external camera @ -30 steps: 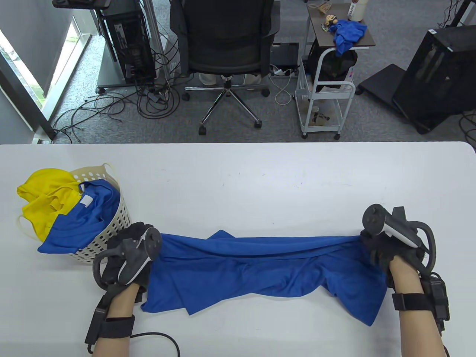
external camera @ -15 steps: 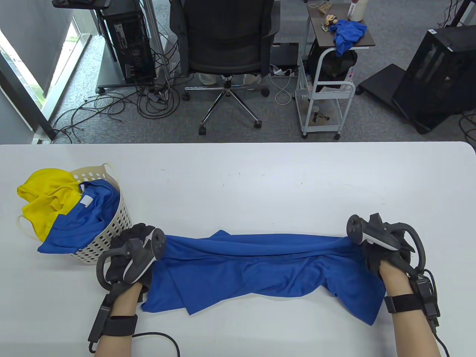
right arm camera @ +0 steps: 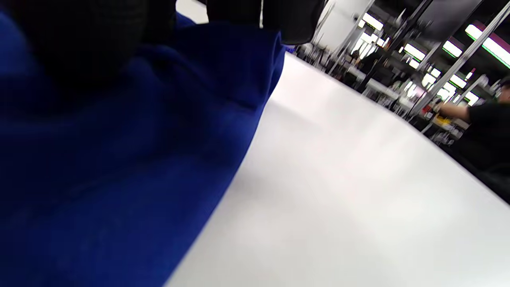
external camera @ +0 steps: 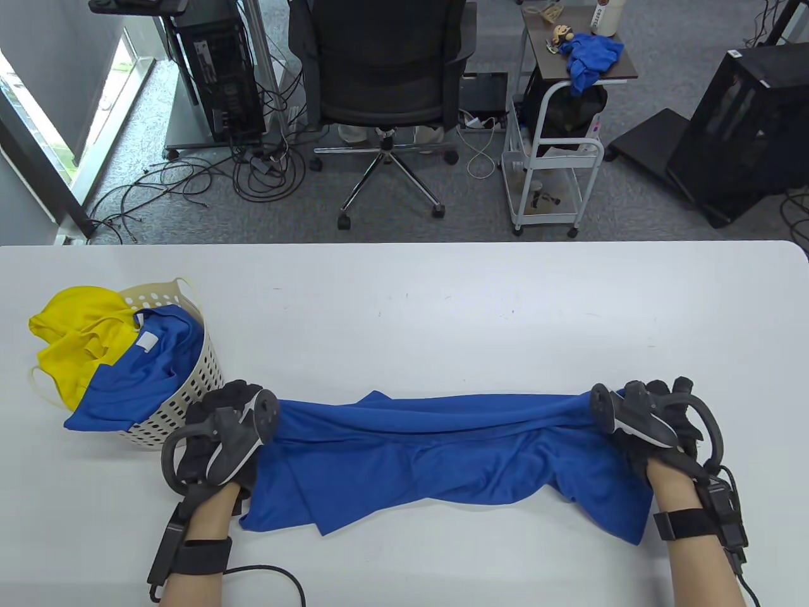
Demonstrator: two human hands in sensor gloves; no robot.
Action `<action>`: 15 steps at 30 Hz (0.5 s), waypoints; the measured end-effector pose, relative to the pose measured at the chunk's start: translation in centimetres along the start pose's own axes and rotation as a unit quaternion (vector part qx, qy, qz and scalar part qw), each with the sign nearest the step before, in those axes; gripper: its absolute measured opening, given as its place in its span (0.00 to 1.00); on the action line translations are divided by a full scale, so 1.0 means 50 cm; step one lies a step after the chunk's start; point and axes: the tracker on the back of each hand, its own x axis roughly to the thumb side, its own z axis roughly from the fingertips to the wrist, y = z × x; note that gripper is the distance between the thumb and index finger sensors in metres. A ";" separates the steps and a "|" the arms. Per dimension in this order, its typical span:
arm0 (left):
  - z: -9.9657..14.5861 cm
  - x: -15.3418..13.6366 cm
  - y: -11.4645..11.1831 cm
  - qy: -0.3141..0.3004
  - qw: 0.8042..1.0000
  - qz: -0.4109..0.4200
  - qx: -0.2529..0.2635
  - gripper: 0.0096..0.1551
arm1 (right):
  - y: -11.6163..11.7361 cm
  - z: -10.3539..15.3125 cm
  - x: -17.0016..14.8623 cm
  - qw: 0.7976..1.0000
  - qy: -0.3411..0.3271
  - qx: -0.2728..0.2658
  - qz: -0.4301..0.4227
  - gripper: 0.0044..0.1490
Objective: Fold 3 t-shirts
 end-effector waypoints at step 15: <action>0.005 0.000 0.004 -0.003 1.000 -0.003 0.000 0.22 | 0.016 -0.005 0.014 1.000 0.012 -0.014 0.018 0.23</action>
